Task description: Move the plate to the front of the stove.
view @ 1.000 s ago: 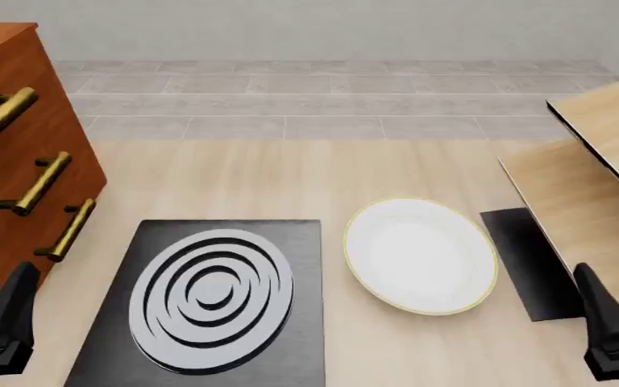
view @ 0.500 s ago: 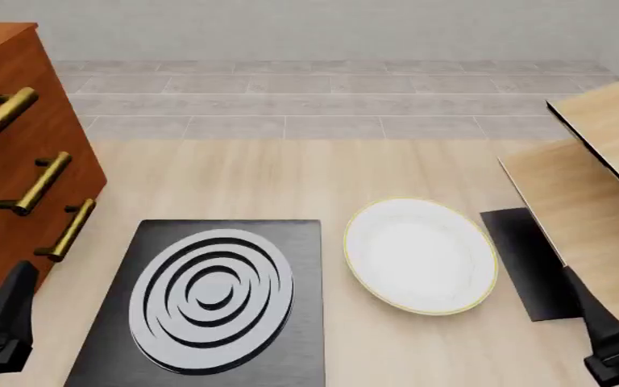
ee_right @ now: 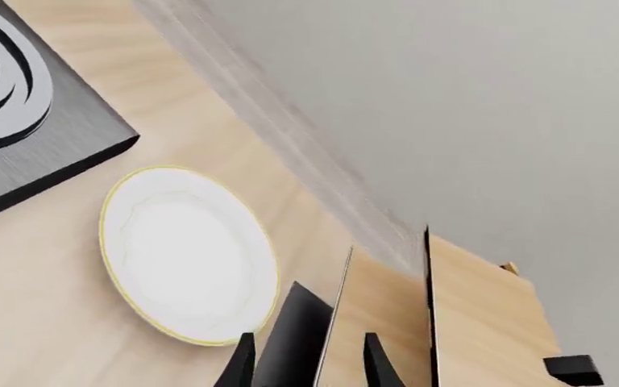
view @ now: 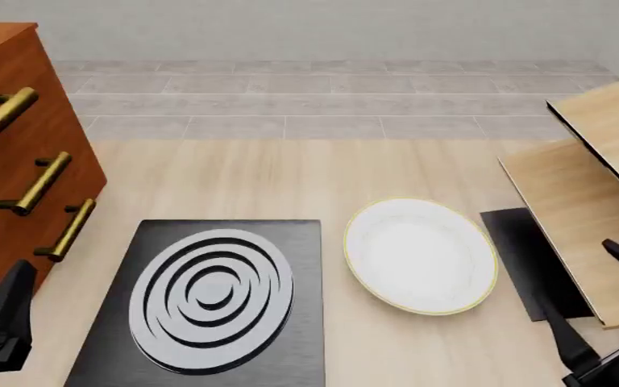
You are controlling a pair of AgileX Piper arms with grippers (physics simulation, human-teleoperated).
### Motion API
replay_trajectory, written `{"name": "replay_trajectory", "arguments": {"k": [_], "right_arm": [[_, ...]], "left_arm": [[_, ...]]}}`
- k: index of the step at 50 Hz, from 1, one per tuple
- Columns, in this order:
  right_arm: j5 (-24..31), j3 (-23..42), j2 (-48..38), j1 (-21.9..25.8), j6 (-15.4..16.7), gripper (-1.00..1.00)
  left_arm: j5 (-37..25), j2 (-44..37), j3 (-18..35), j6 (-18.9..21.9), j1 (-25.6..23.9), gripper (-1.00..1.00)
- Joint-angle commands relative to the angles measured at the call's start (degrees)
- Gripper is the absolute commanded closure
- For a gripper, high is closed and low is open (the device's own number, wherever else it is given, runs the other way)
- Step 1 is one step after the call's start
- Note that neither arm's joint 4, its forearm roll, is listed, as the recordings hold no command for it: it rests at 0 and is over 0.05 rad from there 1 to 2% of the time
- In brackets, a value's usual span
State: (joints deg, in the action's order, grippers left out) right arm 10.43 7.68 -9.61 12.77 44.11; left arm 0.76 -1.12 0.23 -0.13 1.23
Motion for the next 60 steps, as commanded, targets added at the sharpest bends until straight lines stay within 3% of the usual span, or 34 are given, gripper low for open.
{"name": "replay_trajectory", "arguments": {"k": [1,15,36,46,60], "right_arm": [[0.5,-1.1,-1.3,1.8,3.5,-1.00],[0.0,-3.2,-3.7,5.0,6.1,-1.00],[-9.4,-6.7,-14.4,6.0,10.2,-1.00],[-21.6,-7.5,-27.1,7.1,10.7,-1.00],[-32.5,-7.6,-39.6,8.3,10.8,-1.00]], "left_arm": [[0.2,-0.1,-0.1,0.1,0.1,-1.00],[0.2,-0.2,0.1,0.0,0.1,-1.00],[0.2,-0.2,0.1,0.0,0.1,-1.00],[-0.1,0.1,0.1,0.1,0.1,-1.00],[0.1,-0.2,0.0,0.0,0.1,-1.00]]}}
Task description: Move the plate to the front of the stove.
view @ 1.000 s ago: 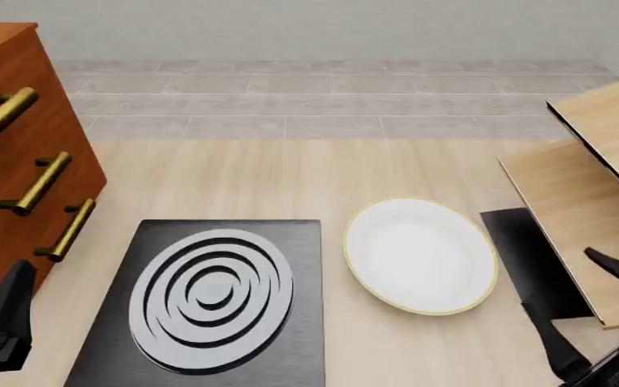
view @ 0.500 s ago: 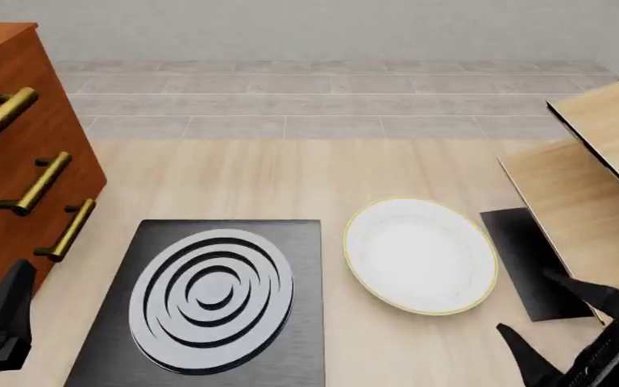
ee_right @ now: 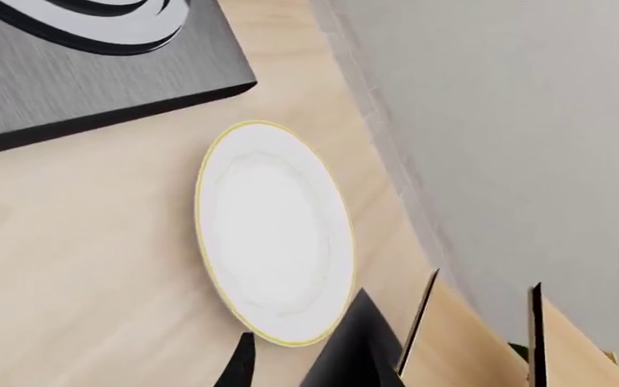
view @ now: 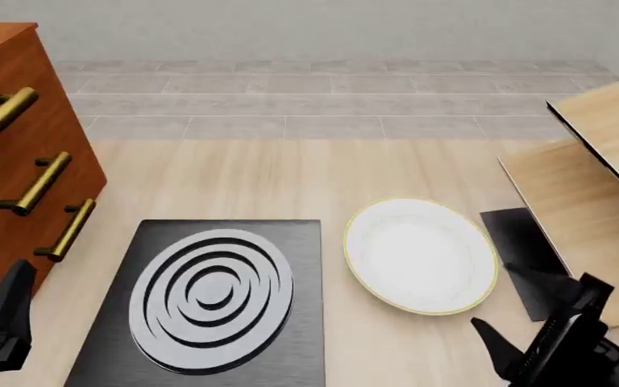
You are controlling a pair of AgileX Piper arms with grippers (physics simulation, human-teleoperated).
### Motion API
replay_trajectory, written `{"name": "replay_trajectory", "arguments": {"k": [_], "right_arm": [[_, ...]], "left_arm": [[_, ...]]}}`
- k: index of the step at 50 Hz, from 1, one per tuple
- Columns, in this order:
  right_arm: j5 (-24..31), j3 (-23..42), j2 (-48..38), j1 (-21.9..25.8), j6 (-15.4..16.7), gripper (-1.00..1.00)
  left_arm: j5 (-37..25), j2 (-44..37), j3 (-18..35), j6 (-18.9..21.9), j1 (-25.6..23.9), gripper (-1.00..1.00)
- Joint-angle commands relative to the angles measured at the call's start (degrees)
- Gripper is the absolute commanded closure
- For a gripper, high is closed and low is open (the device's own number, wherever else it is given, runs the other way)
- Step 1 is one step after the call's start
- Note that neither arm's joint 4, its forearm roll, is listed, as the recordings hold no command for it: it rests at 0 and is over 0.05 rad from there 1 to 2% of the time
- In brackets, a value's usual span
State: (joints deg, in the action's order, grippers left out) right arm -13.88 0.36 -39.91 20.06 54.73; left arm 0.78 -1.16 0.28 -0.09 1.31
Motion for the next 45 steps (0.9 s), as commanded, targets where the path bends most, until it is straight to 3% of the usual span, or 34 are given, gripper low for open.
{"name": "replay_trajectory", "arguments": {"k": [1,45], "right_arm": [[-9.0,-0.2,-10.4,1.2,0.1,-1.00],[-26.8,0.4,-32.6,3.3,-1.9,-1.00]], "left_arm": [[0.0,0.0,0.0,-0.1,0.0,-1.00],[0.2,-0.2,0.0,-0.1,0.0,-1.00]]}}
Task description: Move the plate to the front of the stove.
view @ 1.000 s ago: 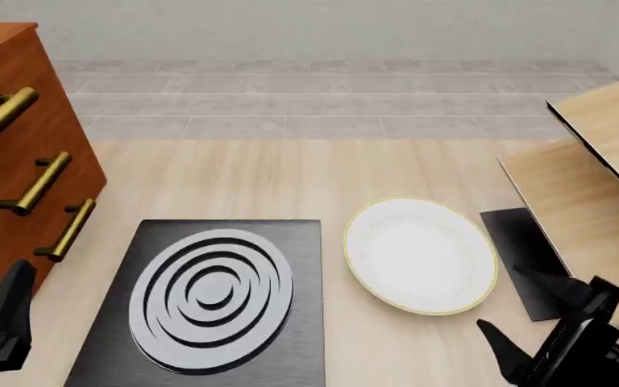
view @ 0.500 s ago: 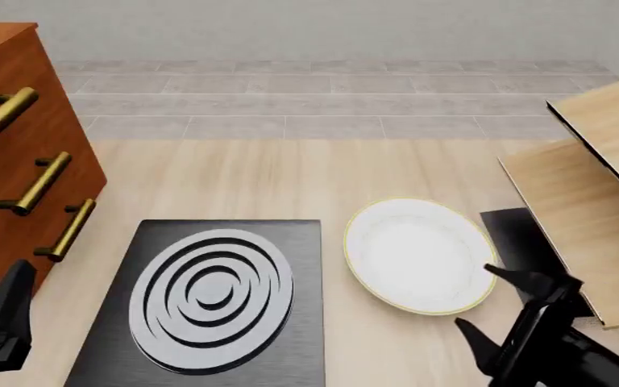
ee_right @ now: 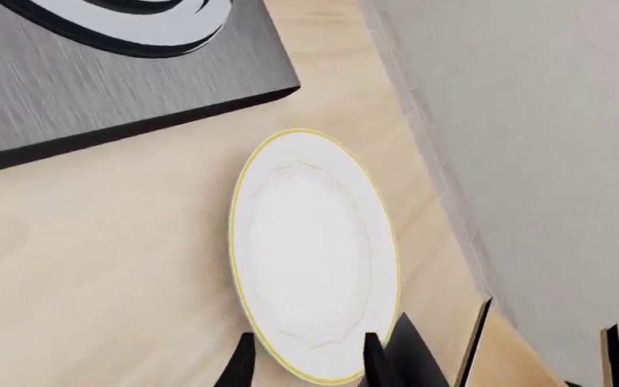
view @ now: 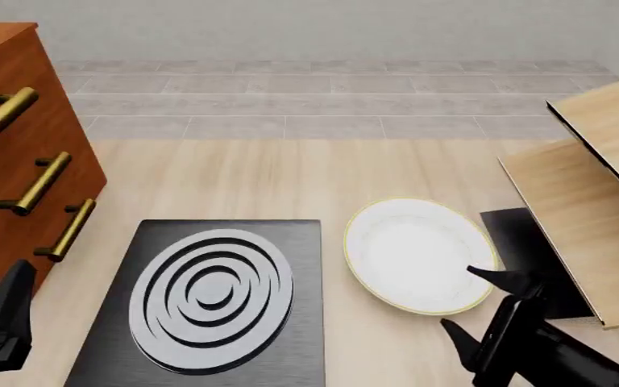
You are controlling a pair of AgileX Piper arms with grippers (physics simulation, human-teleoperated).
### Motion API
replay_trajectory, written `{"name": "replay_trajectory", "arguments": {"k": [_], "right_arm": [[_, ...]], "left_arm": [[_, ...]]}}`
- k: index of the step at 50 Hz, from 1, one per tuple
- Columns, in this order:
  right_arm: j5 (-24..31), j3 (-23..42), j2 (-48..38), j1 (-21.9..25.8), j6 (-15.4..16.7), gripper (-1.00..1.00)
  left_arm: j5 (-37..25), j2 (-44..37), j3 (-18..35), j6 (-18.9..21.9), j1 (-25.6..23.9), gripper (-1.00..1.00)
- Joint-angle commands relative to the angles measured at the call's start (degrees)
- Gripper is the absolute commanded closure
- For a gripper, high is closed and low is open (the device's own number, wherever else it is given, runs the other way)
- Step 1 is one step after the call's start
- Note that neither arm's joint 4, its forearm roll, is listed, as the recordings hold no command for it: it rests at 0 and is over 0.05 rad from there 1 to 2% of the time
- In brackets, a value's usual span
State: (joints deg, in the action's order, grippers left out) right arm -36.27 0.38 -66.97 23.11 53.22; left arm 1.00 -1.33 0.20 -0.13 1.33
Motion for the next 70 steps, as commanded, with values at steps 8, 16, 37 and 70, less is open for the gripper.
{"name": "replay_trajectory", "arguments": {"k": [8,16,37,70], "right_arm": [[-8.2,1.1,-10.6,0.4,-0.6,-1.00],[-10.5,2.1,-14.5,0.4,-0.8,-1.00],[-15.4,4.4,-23.5,0.6,-1.3,-1.00],[-21.1,7.1,-34.0,-1.0,-1.1,-1.00]], "left_arm": [[0.0,-0.1,0.0,0.0,0.0,-1.00],[0.0,-0.1,0.0,0.0,0.0,-1.00],[0.0,-0.1,0.0,0.0,0.0,-1.00],[0.0,-0.1,0.0,0.0,0.0,-1.00]]}}
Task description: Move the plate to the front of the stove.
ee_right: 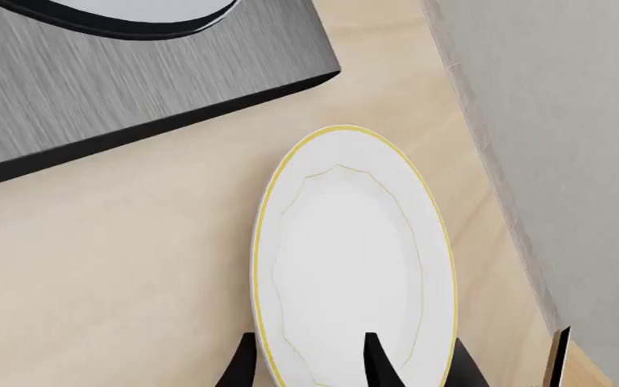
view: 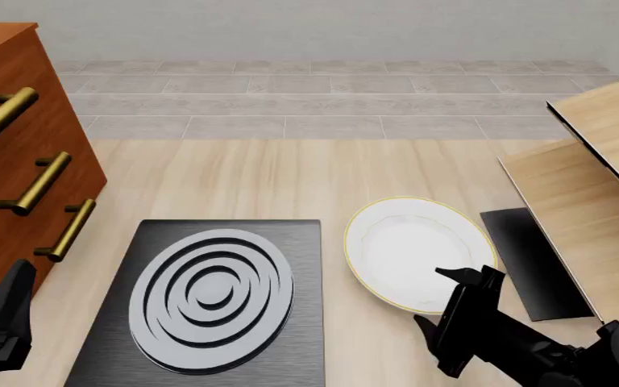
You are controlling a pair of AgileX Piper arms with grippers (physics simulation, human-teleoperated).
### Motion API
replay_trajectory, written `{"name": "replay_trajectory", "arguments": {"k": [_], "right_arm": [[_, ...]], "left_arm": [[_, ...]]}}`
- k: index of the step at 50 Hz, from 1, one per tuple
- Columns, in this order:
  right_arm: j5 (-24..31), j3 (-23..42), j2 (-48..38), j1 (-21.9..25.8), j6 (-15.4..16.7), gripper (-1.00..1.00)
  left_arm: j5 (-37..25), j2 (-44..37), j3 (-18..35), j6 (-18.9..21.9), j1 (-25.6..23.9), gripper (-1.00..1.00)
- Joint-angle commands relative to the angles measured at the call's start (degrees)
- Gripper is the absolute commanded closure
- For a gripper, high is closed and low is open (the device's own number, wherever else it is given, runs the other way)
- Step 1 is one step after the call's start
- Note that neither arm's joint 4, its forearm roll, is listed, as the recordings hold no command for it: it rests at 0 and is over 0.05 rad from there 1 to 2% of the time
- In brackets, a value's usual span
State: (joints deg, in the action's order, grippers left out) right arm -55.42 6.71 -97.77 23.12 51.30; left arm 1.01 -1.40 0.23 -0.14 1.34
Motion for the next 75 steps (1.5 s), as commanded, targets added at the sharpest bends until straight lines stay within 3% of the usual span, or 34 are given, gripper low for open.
{"name": "replay_trajectory", "arguments": {"k": [1,14,15,40,61,75], "right_arm": [[-2.1,0.8,-3.5,-1.1,0.8,-1.00],[-4.1,1.4,-6.0,-2.3,1.8,-1.00],[-3.9,1.4,-5.8,-2.2,1.8,1.00],[-3.6,0.5,-1.2,-0.8,5.4,1.00],[6.9,2.1,10.8,0.1,10.6,1.00],[10.2,4.2,13.0,0.9,13.3,1.00]], "left_arm": [[0.0,0.0,0.0,0.0,0.0,-1.00],[0.0,0.0,0.0,0.0,0.0,-1.00],[0.0,0.0,0.0,0.0,0.0,-1.00],[0.0,0.0,0.0,0.0,0.0,-1.00],[0.0,0.0,0.0,0.0,0.0,-1.00],[0.0,0.0,0.0,0.0,0.0,-1.00]]}}
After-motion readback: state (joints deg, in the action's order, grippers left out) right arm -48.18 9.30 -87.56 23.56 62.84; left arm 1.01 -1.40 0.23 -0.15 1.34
